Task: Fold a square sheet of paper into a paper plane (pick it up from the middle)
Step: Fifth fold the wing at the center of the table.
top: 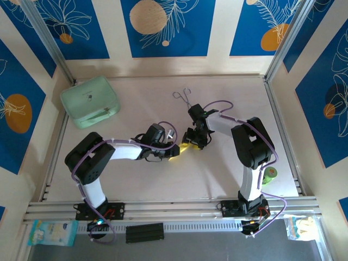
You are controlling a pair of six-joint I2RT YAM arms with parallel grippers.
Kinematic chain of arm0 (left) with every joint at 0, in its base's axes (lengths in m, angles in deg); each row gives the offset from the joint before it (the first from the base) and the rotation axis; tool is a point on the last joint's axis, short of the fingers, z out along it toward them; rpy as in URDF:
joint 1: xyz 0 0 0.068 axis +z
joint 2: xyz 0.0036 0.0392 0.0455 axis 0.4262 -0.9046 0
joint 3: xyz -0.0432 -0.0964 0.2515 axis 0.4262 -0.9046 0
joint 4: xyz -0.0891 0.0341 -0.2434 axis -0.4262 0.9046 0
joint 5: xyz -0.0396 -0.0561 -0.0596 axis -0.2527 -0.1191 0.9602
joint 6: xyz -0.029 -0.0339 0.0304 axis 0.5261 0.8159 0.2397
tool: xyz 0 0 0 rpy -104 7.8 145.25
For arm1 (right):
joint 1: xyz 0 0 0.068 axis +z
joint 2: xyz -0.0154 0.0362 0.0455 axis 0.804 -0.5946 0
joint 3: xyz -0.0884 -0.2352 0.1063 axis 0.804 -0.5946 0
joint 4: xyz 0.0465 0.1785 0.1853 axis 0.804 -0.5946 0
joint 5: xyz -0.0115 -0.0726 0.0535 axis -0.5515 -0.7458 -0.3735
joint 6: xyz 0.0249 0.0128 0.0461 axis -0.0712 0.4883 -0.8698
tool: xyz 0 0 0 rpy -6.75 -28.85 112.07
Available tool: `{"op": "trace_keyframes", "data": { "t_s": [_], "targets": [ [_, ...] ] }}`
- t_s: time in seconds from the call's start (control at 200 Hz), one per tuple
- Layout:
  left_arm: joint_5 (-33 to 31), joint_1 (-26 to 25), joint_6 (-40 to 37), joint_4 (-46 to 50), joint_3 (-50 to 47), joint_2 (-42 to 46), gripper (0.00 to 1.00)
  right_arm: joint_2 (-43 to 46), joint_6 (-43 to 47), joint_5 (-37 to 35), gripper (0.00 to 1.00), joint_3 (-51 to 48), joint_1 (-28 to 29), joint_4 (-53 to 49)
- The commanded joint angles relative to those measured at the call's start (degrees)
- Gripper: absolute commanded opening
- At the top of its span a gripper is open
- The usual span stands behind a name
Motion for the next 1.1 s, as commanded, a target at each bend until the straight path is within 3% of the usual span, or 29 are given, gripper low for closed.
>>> {"op": "trace_keyframes", "data": {
  "t_s": [0.0, 1.096],
  "targets": [
    [-1.52, -0.21, -0.28, -0.49, 1.46, -0.92, 0.21, -9.78, 0.11, -5.42, 0.54, -5.01, 1.29, 0.98],
    [-3.72, 0.30, 0.27, 2.28, 1.41, -3.31, 0.18, -11.14, 0.33, -6.68, 0.53, -4.75, 1.83, 0.06]
  ]
}}
